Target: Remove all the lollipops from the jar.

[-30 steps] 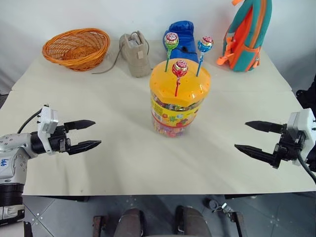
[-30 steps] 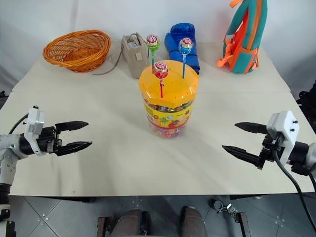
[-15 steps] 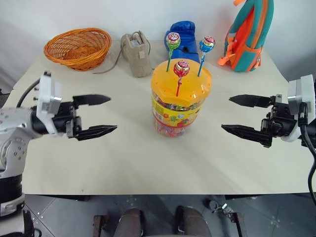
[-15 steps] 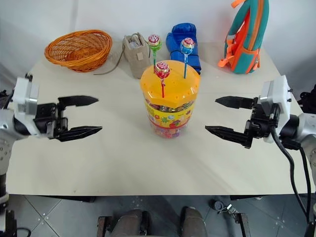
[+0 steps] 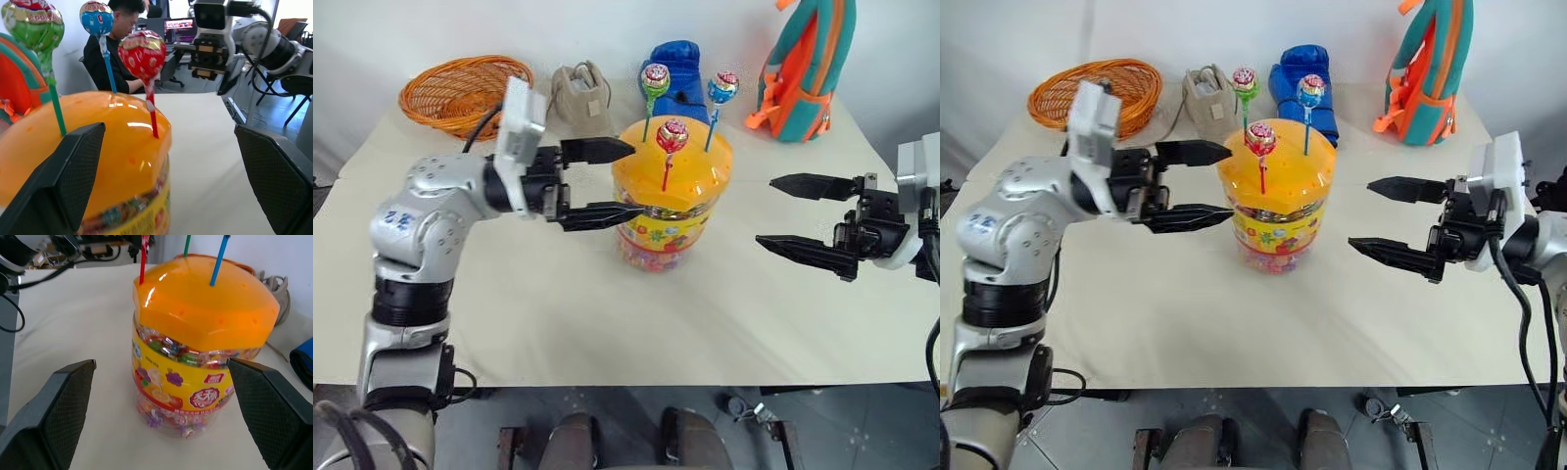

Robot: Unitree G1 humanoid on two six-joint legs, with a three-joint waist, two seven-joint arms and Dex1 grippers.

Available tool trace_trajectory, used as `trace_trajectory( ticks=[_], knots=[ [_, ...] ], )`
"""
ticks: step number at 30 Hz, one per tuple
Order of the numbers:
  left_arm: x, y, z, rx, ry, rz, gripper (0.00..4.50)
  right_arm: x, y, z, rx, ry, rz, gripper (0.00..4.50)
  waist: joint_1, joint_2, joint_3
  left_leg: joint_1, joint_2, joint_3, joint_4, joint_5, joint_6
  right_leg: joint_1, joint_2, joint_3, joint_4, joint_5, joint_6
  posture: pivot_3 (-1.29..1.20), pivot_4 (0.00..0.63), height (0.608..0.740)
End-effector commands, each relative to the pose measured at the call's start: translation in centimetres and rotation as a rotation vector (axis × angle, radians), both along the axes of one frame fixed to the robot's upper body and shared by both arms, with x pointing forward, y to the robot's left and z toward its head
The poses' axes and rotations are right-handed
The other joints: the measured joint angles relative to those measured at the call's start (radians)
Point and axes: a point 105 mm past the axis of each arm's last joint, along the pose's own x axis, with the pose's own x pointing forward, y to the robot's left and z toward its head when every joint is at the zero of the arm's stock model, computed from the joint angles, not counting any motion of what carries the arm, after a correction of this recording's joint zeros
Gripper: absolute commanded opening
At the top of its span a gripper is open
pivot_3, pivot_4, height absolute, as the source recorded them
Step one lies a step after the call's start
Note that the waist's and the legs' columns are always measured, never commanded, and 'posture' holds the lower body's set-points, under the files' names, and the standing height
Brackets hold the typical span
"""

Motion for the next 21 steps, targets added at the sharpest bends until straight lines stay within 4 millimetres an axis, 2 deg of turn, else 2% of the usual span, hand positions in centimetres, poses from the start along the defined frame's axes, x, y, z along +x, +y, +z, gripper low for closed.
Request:
trace_trajectory(
  ticks=[1,4,8,12,14,17,21],
  knots=[
    [-0.1,-1.2,0.9,0.002,-0.046,-0.048,4.5,-1.4,-0.6,1.5,-0.008,-0.078,-0.02,4.49,0.0,0.0,0.0,0.0,0.0,0.0,0.001,0.0,0.0,0.0,0.0,0.0,0.0,0.0,0.0,0.0,0.15,0.74],
    [0.0,-2.4,1.0,0.008,-0.036,-0.075,4.5,-1.8,-1.5,1.6,-0.011,-0.088,-0.07,4.49,0.0,0.0,0.0,0.0,0.0,0.0,0.001,0.0,0.001,0.0,0.0,0.0,0.0,0.0,0.0,0.0,0.15,0.74],
    [0.3,-3.1,1.2,0.006,-0.045,-0.095,4.5,-2.2,-1.8,1.7,-0.001,-0.103,-0.105,4.49,-0.003,0.0,0.0,0.0,0.0,0.0,0.001,0.0,0.001,0.0,0.0,0.0,0.0,0.0,0.0,0.0,0.15,0.74],
    [0.7,-3.6,1.8,-0.012,-0.069,-0.104,3.67,-2.3,-2.1,1.6,0.013,-0.115,-0.142,4.5,-0.003,0.0,0.0,0.0,0.0,0.0,0.002,0.0,0.001,0.0,0.0,0.0,0.001,0.0,0.0,0.0,0.15,0.74],
    [0.8,-3.6,1.5,0.022,-0.062,-0.1,2.94,-2.4,-2.1,1.5,0.015,-0.114,-0.15,4.5,-0.003,0.0,0.0,0.0,0.0,0.0,0.002,0.0,0.001,0.0,0.0,0.0,0.001,0.0,0.0,0.0,0.15,0.74],
    [0.9,-3.3,1.2,0.061,-0.061,-0.098,2.12,-2.4,-2.2,1.4,0.023,-0.121,-0.166,4.5,-0.003,0.0,0.0,0.0,0.0,0.0,0.002,0.0,0.001,0.0,0.0,0.0,0.001,0.0,0.0,0.0,0.15,0.74],
    [0.7,-3.1,1.8,0.052,-0.071,-0.109,0.85,-2.5,-2.3,1.5,0.028,-0.126,-0.176,4.5,-0.002,0.0,0.0,0.0,0.0,0.0,0.002,0.0,0.001,0.0,0.0,0.0,0.001,0.0,0.0,0.0,0.15,0.74]
  ],
)
